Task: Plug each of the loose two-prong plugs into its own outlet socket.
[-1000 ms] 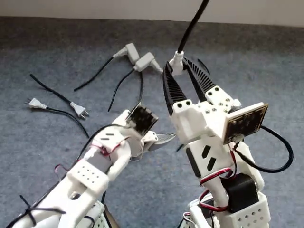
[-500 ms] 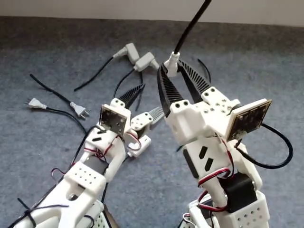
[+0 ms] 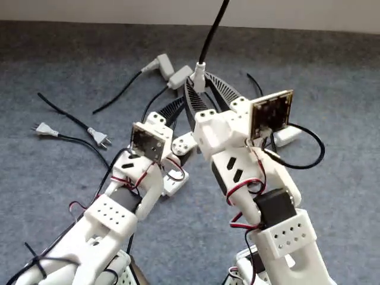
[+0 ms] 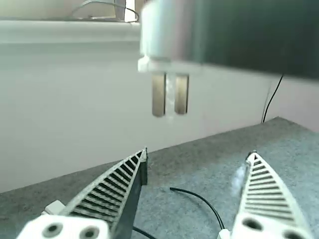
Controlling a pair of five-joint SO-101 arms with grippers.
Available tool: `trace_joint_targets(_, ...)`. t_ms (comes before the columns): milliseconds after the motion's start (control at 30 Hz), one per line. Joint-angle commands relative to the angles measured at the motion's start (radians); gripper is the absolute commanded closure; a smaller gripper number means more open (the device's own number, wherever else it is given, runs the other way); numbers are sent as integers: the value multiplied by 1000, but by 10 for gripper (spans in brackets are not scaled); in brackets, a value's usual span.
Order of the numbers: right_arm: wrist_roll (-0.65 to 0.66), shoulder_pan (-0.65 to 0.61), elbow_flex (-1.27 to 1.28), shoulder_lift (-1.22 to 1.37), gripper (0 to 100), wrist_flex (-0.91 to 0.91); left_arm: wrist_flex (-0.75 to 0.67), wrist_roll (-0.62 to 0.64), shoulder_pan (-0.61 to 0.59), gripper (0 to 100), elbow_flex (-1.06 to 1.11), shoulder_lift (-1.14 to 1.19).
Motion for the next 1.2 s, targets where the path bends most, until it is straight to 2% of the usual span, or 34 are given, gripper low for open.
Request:
trace_joint_targets(0, -3, -8, -4, 1, 991, -19, -15, 8, 19, 701, 12, -99)
trace_joint_targets(433, -3, -4, 73, -21, 991, 133, -20, 12, -79, 704, -90, 19)
trace_joint_targets(733, -3, -7, 82, -259, 991, 280, -17, 14, -151, 704, -179, 94)
trace_joint_targets(1000, -3, -8, 77, -377, 991, 371, -20, 14, -159, 704, -206, 139)
trace_joint_targets(1167, -3, -8, 76, -355, 991, 367, -18, 14, -166, 705, -203, 131)
